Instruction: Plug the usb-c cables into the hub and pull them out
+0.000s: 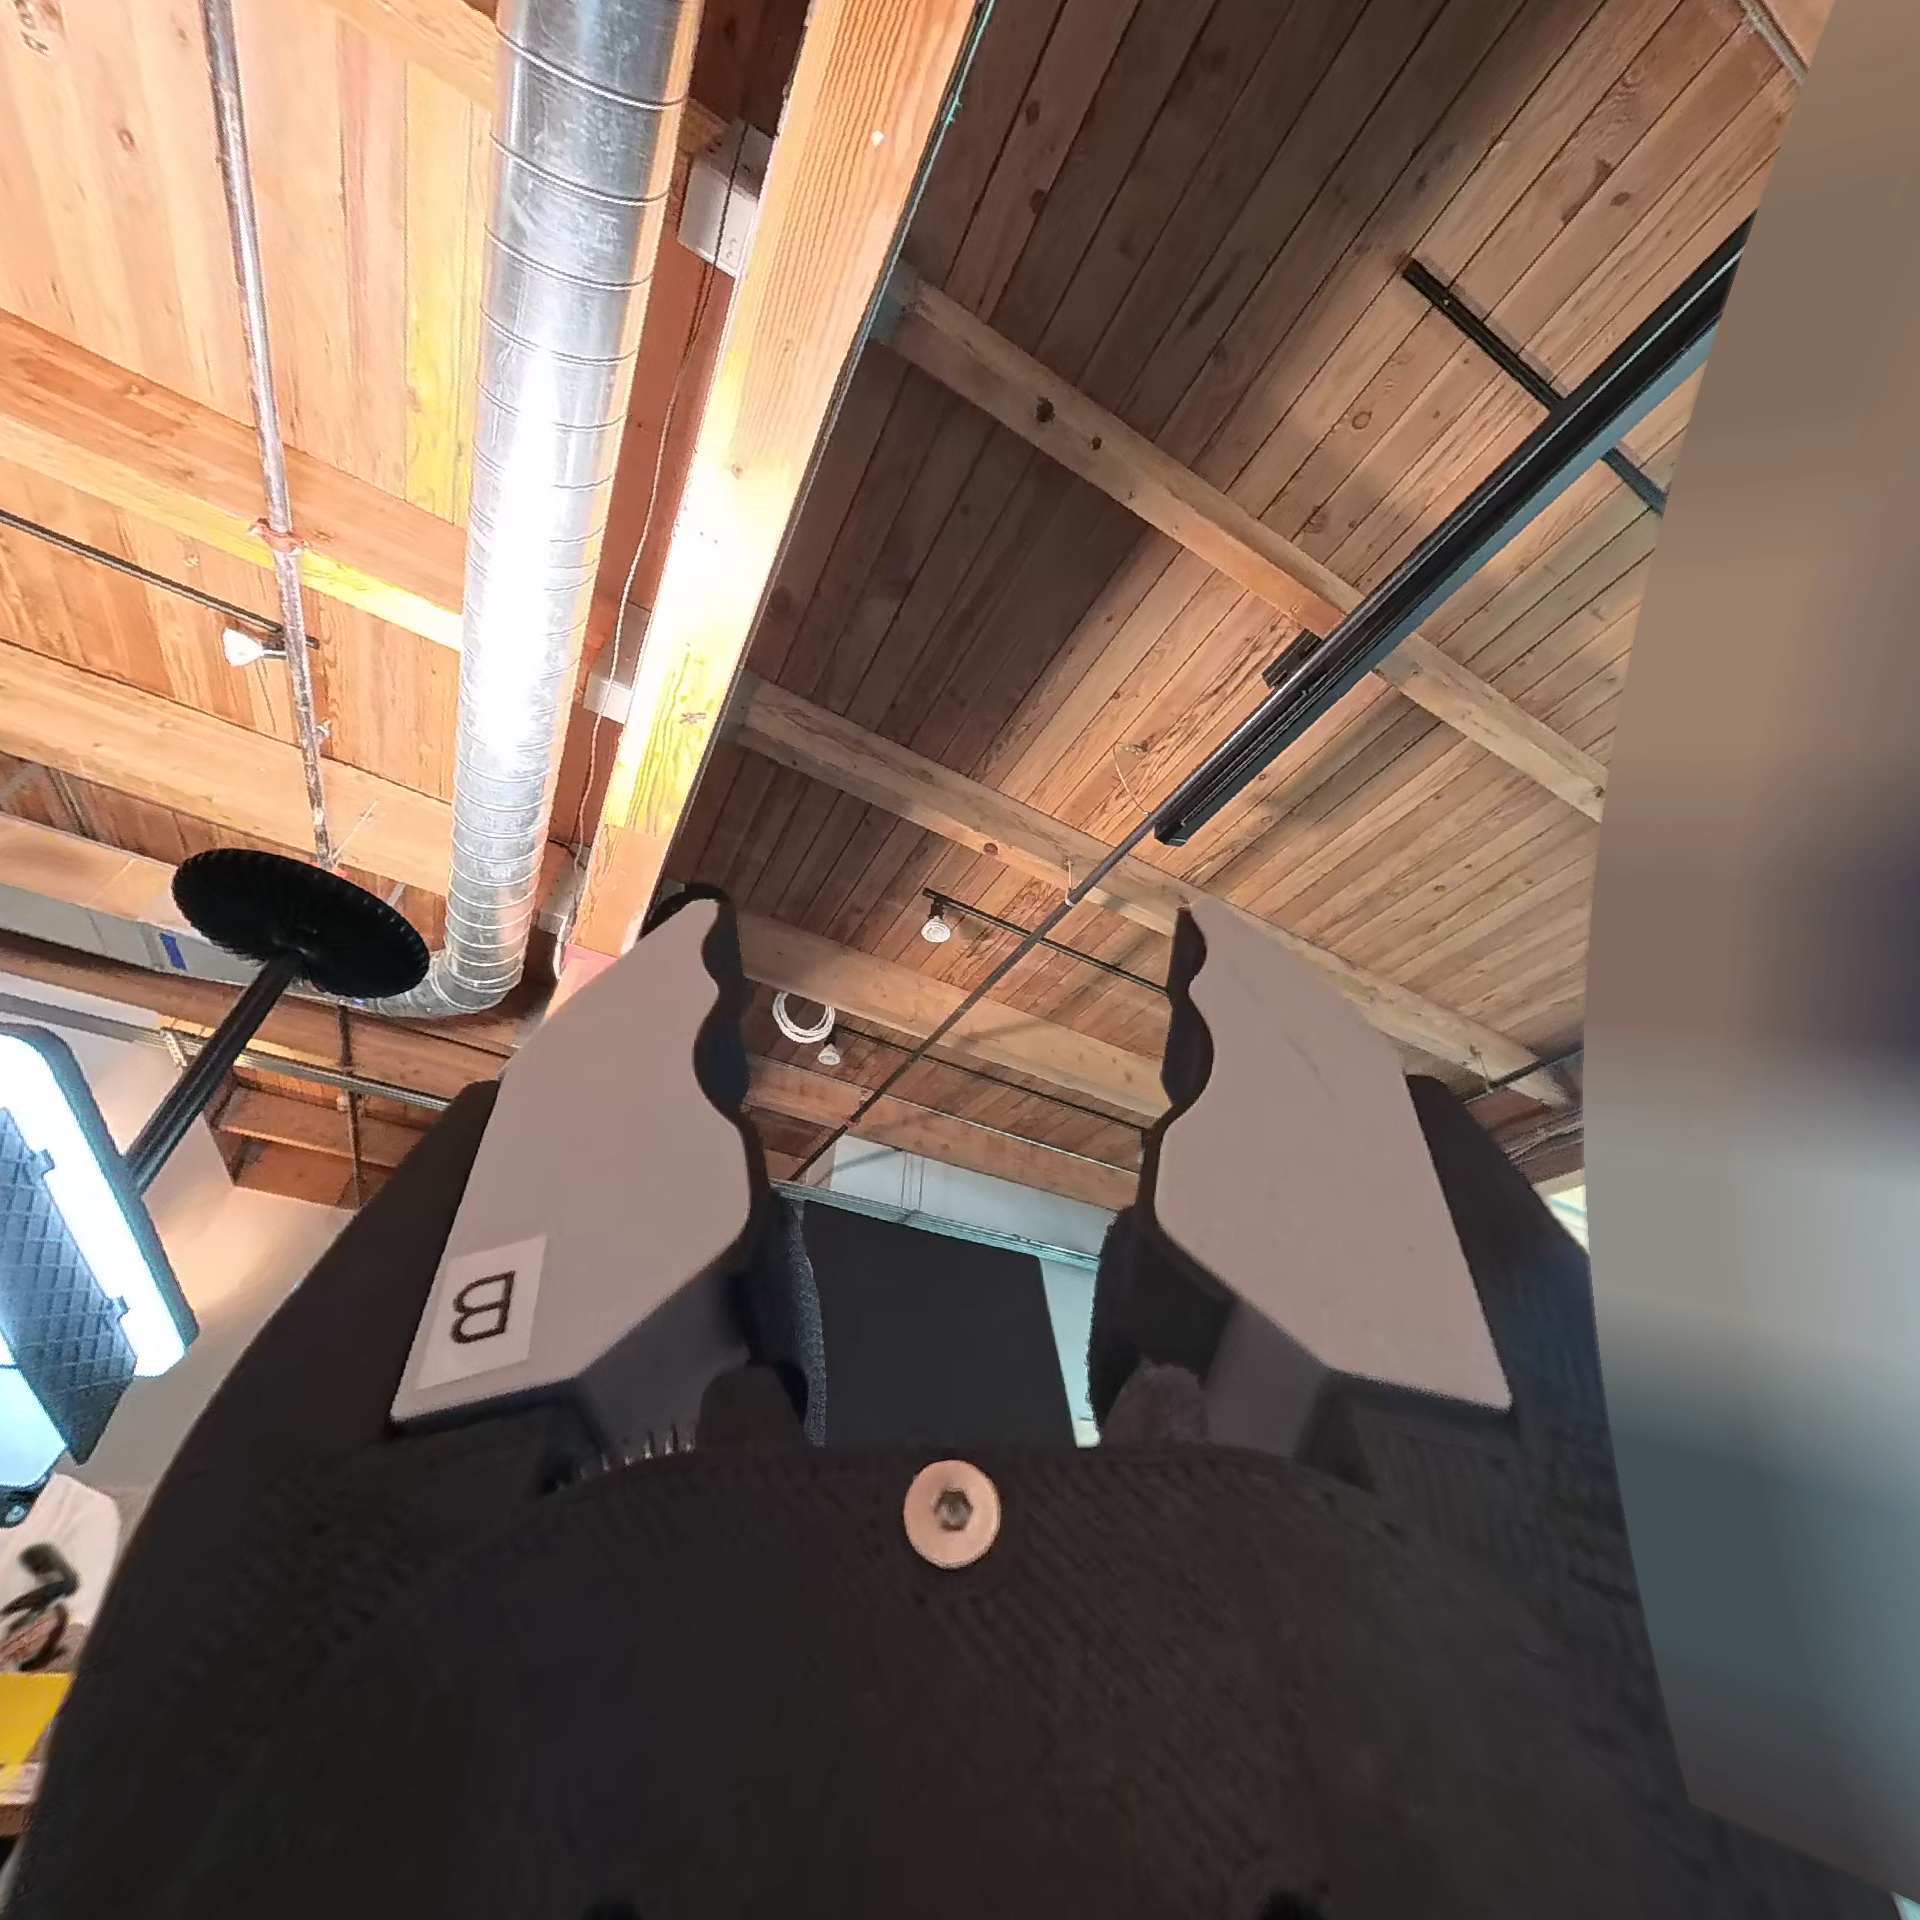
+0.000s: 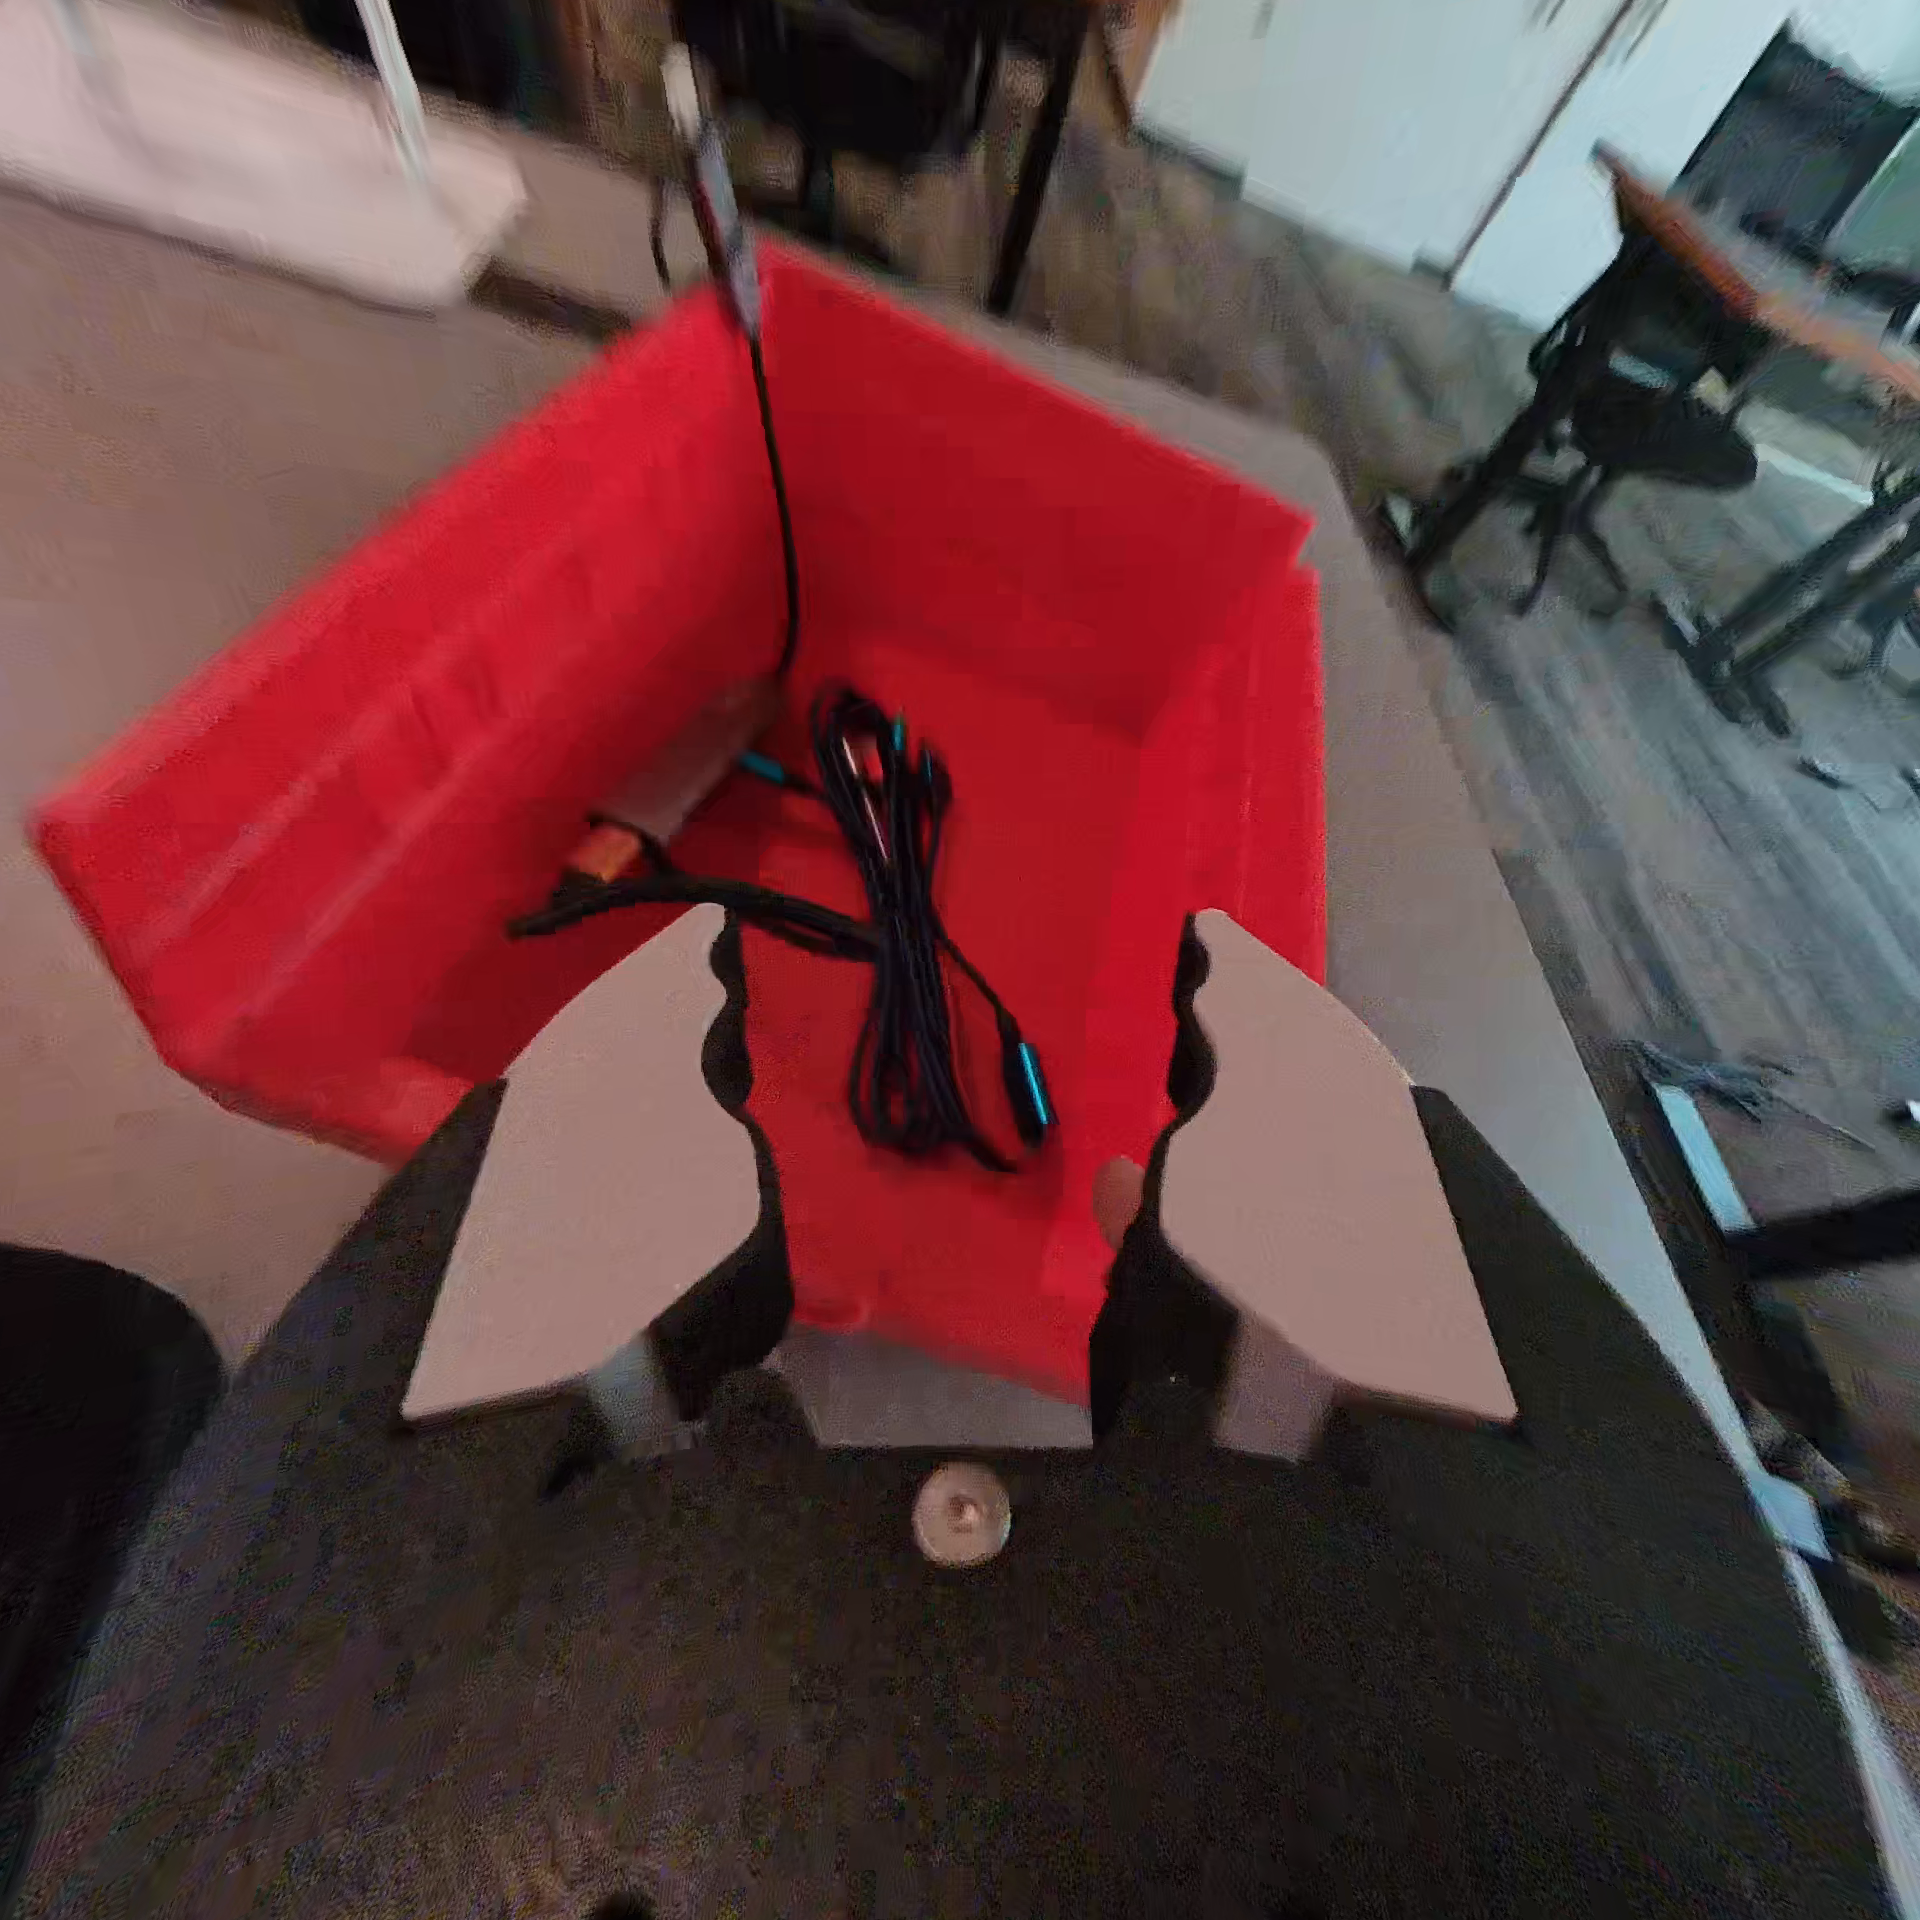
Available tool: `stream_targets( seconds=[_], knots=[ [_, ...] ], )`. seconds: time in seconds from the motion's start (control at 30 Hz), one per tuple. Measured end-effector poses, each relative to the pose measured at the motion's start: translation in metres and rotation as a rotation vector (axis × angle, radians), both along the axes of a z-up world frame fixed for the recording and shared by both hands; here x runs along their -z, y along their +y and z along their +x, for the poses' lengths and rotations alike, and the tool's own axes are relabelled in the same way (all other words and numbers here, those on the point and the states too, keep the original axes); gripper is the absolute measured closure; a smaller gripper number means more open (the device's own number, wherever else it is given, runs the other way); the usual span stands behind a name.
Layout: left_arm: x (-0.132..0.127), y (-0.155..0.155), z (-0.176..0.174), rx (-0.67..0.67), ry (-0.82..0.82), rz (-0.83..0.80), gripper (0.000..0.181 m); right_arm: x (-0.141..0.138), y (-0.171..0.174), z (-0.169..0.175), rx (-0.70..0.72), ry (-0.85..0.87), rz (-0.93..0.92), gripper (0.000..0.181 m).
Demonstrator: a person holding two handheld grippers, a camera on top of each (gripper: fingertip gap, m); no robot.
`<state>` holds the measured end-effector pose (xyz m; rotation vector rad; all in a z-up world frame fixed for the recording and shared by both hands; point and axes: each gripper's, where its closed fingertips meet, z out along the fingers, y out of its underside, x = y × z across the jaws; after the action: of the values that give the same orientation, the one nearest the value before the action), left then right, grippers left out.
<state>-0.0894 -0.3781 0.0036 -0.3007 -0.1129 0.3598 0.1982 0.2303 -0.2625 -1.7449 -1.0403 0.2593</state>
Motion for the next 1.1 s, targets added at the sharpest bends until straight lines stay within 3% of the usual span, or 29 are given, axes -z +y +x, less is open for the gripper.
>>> stream_targets(
  seconds=[0.13, 0.2, 0.43, 0.53, 0.67, 0.8, 0.87, 0.97, 1.1],
  knots=[
    [0.001, 0.007, -0.002, 0.000, -0.007, -0.030, 0.104, -0.075, -0.039, -0.022, -0.219, 0.562, 0.165, 0.052],
    [0.000, 0.011, -0.002, 0.016, -0.006, -0.040, 0.104, -0.092, -0.054, -0.025, -0.280, 0.686, 0.165, 0.036],
    [-0.001, 0.017, 0.002, 0.013, 0.007, -0.059, 0.104, -0.141, -0.099, -0.028, -0.364, 0.957, 0.308, 0.036],
    [0.000, 0.023, 0.001, 0.017, 0.007, -0.086, 0.104, -0.158, -0.126, -0.026, -0.464, 1.058, 0.359, 0.067],
    [0.001, 0.034, 0.000, 0.023, 0.011, -0.133, 0.105, -0.155, -0.156, -0.036, -0.595, 1.001, 0.296, 0.102],
    [0.005, 0.054, -0.004, 0.016, 0.007, -0.244, 0.105, -0.146, -0.182, -0.055, -0.727, 0.889, 0.304, 0.076],
    [0.011, 0.069, -0.011, -0.013, -0.007, -0.347, 0.107, -0.143, -0.193, -0.062, -0.789, 0.870, 0.293, 0.072],
    [0.036, 0.103, -0.030, -0.067, -0.046, -0.643, 0.118, -0.140, -0.208, -0.068, -0.892, 0.912, 0.242, 0.120],
    [0.101, 0.148, -0.082, -0.246, -0.031, -1.205, 0.117, -0.118, -0.223, -0.079, -0.958, 0.919, 0.256, 0.181]
  ],
)
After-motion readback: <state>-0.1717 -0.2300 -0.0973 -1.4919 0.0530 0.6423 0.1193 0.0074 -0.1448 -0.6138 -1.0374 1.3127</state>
